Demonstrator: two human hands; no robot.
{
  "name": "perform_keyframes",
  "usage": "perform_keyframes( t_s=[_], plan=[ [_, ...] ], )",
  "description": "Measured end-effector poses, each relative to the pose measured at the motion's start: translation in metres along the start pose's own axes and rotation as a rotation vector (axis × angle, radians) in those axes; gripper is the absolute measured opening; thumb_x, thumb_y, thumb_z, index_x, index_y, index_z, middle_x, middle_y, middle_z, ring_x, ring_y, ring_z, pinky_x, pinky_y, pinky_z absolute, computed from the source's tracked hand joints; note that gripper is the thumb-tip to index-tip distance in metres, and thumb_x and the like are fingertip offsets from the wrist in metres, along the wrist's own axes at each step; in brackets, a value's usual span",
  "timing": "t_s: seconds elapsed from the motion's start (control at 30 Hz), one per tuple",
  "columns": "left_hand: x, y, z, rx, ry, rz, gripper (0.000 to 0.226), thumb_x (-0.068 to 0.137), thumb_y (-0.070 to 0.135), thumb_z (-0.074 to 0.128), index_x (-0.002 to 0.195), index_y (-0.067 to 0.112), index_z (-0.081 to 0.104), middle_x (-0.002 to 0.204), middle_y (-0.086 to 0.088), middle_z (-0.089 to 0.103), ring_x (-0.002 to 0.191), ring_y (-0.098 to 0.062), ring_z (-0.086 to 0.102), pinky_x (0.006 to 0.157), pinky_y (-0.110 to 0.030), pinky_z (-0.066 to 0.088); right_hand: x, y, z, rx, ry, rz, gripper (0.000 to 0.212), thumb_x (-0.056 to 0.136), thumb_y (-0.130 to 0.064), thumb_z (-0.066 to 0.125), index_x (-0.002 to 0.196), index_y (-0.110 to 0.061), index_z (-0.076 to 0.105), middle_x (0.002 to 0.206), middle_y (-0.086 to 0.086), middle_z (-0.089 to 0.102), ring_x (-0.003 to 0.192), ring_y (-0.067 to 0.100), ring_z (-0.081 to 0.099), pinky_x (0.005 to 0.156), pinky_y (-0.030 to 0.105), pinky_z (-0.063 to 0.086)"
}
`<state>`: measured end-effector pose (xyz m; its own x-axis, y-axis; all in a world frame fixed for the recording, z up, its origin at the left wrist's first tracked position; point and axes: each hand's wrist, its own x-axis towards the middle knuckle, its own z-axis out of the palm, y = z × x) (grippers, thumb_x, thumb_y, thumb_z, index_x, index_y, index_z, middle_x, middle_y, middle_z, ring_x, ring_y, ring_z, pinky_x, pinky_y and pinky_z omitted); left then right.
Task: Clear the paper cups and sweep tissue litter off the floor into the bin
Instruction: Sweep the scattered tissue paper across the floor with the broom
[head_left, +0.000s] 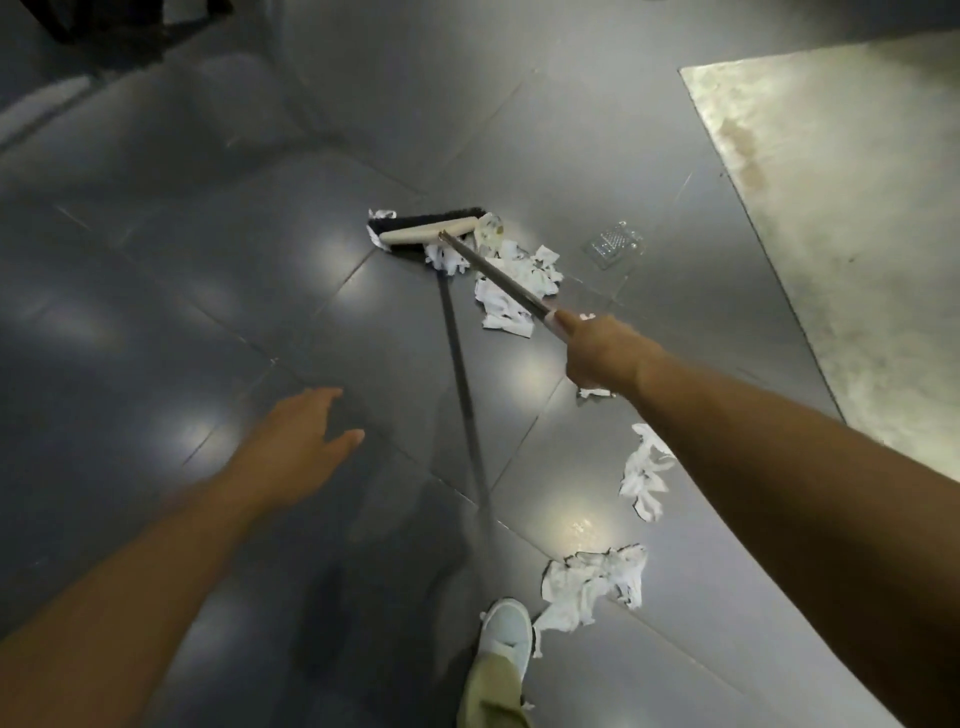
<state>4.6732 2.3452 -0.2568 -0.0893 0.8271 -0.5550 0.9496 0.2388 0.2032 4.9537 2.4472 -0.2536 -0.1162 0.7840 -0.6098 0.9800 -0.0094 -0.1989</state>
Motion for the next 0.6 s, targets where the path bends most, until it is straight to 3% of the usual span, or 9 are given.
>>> perform_keyframes(
  t_s=[0.1,0.2,0.33,0.5,0.6],
  plan=[
    [-0.024,0.021,0.018,-0.031,0.015,0.019,0.065,0.092,0.036,0.055,0.145,0.008,0.031,0.149,-0.014,0.035,0.139,-0.028,0.03,0.113,-0.034,0.023,-0.042,0.033,-0.003,-0.048,0.005,0.042,0.065,0.091,-0.004,0.046,0.147,-0.032,0.03,0.111,0.013,0.049,0.088,0.027,0.05,0.073,0.029,0.041],
    [-0.056,0.037,0.032,-0.058,0.01,0.034,0.065,0.093,0.037,0.055,0.146,0.009,0.029,0.151,-0.012,0.032,0.14,-0.026,0.026,0.113,-0.034,0.022,-0.087,0.055,-0.004,-0.148,-0.024,0.023,0.063,0.095,-0.008,0.045,0.15,-0.029,0.023,0.125,0.015,0.05,0.096,0.027,0.053,0.079,0.033,0.046],
    [-0.101,0.055,0.048,-0.025,0.008,0.011,0.065,0.094,0.036,0.053,0.146,0.009,0.027,0.152,-0.013,0.03,0.14,-0.027,0.028,0.112,-0.034,0.022,-0.149,0.091,0.011,-0.119,-0.039,0.057,0.064,0.094,-0.008,0.042,0.15,-0.034,0.021,0.095,0.01,0.043,0.069,0.018,0.047,0.058,0.027,0.043],
    [-0.143,0.094,0.065,-0.039,-0.026,-0.01,0.064,0.094,0.035,0.053,0.146,0.006,0.028,0.151,-0.014,0.031,0.14,-0.029,0.027,0.112,-0.033,0.021,-0.214,0.138,0.027,-0.021,-0.08,0.102,0.064,0.094,-0.01,0.041,0.149,-0.038,0.022,0.087,0.005,0.042,0.062,0.015,0.045,0.05,0.023,0.038],
    [-0.156,0.129,0.069,-0.056,-0.027,0.013,0.064,0.094,0.035,0.053,0.146,0.007,0.029,0.15,-0.014,0.032,0.139,-0.028,0.028,0.111,-0.035,0.023,-0.246,0.167,0.026,0.065,-0.064,0.115,0.063,0.094,-0.008,0.041,0.147,-0.038,0.028,0.082,0.002,0.045,0.057,0.016,0.047,0.033,0.019,0.036]
  ],
)
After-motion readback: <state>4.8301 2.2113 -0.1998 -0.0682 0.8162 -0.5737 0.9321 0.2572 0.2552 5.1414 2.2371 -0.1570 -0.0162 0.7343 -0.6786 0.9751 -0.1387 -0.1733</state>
